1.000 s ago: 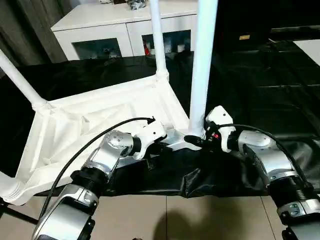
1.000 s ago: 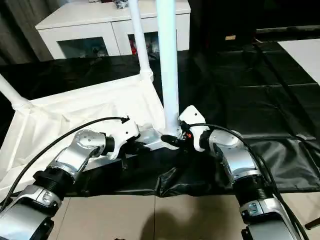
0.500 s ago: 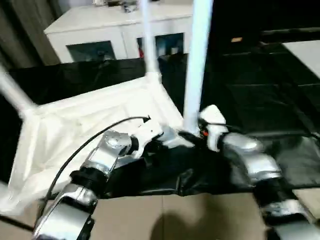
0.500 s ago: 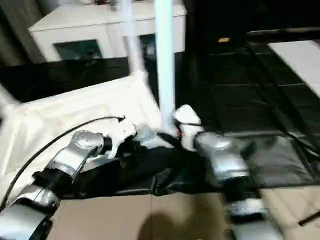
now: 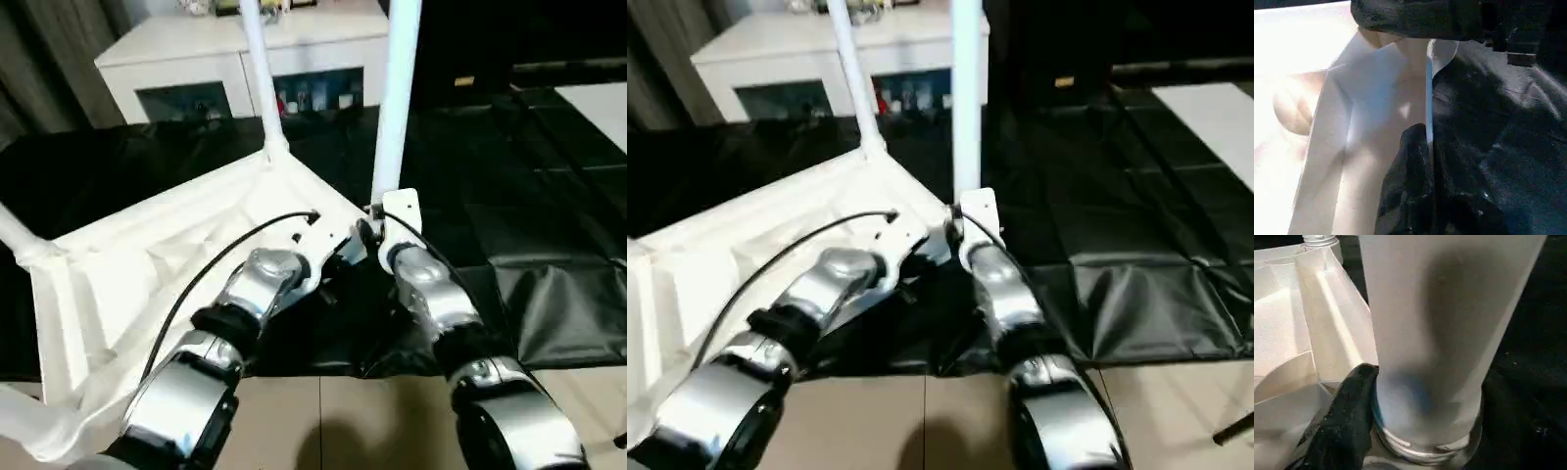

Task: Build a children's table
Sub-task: Rotate leg to tighten

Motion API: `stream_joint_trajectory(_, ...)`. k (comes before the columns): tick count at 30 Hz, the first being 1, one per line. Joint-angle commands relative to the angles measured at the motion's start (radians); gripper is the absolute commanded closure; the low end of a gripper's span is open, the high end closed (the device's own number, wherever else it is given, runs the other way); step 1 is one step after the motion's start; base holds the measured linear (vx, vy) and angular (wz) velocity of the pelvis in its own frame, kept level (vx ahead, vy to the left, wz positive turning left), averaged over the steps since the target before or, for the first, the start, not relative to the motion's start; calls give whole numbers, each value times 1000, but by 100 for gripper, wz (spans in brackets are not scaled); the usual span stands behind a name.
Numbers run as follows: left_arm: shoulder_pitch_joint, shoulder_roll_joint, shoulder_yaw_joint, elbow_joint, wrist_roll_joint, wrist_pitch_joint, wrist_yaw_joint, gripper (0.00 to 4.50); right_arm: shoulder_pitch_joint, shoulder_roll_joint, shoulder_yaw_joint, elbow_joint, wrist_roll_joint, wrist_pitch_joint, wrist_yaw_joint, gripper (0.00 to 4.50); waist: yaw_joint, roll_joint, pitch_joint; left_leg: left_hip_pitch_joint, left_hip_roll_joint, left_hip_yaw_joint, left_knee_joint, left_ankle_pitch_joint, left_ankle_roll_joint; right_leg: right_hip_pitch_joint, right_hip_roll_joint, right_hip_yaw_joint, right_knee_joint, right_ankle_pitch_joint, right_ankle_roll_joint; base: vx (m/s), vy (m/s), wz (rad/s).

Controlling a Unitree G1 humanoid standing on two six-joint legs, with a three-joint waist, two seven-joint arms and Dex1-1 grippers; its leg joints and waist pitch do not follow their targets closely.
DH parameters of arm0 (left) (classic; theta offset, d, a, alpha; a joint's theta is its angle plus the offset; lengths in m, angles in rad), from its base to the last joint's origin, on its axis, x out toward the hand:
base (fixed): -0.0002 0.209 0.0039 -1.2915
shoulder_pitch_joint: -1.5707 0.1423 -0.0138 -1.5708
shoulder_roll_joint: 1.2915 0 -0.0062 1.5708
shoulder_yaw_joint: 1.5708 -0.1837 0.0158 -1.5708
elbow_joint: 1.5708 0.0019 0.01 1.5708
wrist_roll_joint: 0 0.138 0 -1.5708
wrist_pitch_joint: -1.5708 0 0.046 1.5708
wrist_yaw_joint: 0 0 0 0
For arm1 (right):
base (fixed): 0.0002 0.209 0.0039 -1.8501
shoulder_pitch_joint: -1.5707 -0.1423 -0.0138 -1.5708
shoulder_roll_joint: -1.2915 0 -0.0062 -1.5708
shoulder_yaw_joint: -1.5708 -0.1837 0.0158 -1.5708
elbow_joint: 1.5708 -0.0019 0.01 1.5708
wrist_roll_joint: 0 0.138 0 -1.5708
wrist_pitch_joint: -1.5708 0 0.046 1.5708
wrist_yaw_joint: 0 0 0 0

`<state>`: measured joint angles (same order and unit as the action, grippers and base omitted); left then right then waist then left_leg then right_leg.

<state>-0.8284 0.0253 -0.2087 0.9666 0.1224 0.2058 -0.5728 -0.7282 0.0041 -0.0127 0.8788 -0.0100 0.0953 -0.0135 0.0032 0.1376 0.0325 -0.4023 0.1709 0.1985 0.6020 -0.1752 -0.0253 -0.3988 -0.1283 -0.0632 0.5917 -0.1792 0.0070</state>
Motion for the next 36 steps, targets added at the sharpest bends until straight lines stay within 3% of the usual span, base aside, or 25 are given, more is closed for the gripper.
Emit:
stream_joint_trajectory(1,9,23,44,1,-17,-61,51,450,11,25,-7,16,51,-8,75,125,4,-30,-67,18,34,-25,-74,-257,107,42,-27,13,-72,-175,-219,0,0,0)
stream_joint_trajectory(4,23,39,27,-7,-10,-83,4,450,13,12,-20,12,61,-26,97,109,9,-31,-70,17,35,-24,-68,-206,142,44,-28,13,-66,-125,-232,0,0,0)
stream_joint_trajectory(6,48,75,4,-34,-1,-103,-63,450,17,-32,-13,-16,61,-48,165,78,8,-31,-73,7,35,-27,-63,-154,166,54,-30,9,-55,-85,-240,0,0,0)
stream_joint_trajectory(8,70,105,-8,-57,-3,-115,-118,450,32,-74,6,-61,72,-35,284,71,13,-32,-74,10,35,-24,-56,-133,194,52,-27,6,-51,-45,-256,0,0,0)
stream_joint_trajectory(11,98,148,-31,-93,-6,-157,-219,450,82,-154,72,-157,69,-18,487,71,25,-29,-73,11,42,-22,-54,-122,207,51,-24,5,-48,-38,-256,0,0,0)
stream_joint_trajectory(12,111,164,-39,-111,-13,-174,-264,450,110,-188,88,-205,90,-6,580,71,31,-31,-73,13,42,-21,-54,-126,206,51,-23,5,-48,-42,-254,0,0,0)
stream_joint_trajectory(13,124,180,-45,-131,-23,-188,-312,450,140,-222,104,-256,121,3,683,71,35,-25,-74,14,44,-22,-54,-125,203,50,-24,7,-46,-41,-255,0,0,0)
stream_joint_trajectory(14,136,196,-52,-153,-33,-193,-359,450,169,-256,119,-304,147,1,774,71,39,-27,-73,16,46,-21,-55,-133,204,49,-22,7,-48,-43,-254,0,0,0)
stream_joint_trajectory(17,184,258,-77,-244,-73,-204,-530,450,250,-370,157,-426,214,17,1007,71,50,-20,-72,19,52,-24,-60,-166,191,50,-22,10,-46,-37,-260,0,0,0)
stream_joint_trajectory(20,217,292,-81,-336,-134,-163,-662,450,278,-446,188,-472,225,56,1132,71,51,-15,-66,23,53,-21,-71,-242,141,43,-19,13,-52,-112,-271,0,0,0)
stream_joint_trajectory(25,230,318,-97,-372,-147,-162,-733,450,280,-486,201,-492,224,73,1198,71,54,-16,-63,30,54,-19,-79,-304,84,36,-20,20,-58,-165,-260,0,0,0)
stream_joint_trajectory(30,230,321,-99,-383,-146,-161,-750,450,268,-502,224,-501,216,68,1239,71,55,-17,-63,26,52,-21,-79,-290,78,39,-24,20,-58,-173,-249,0,0,0)
stream_joint_trajectory(33,224,321,-104,-381,-131,-164,-739,450,245,-510,258,-456,153,26,1238,71,55,-16,-65,24,52,-22,-77,-266,80,39,-22,18,-54,-143,-250,0,0,0)
stream_joint_trajectory(36,219,320,-102,-374,-130,-167,-727,450,230,-500,258,-431,140,7,1237,71,56,-16,-66,25,50,-20,-75,-259,87,40,-23,18,-53,-130,-258,0,0,0)
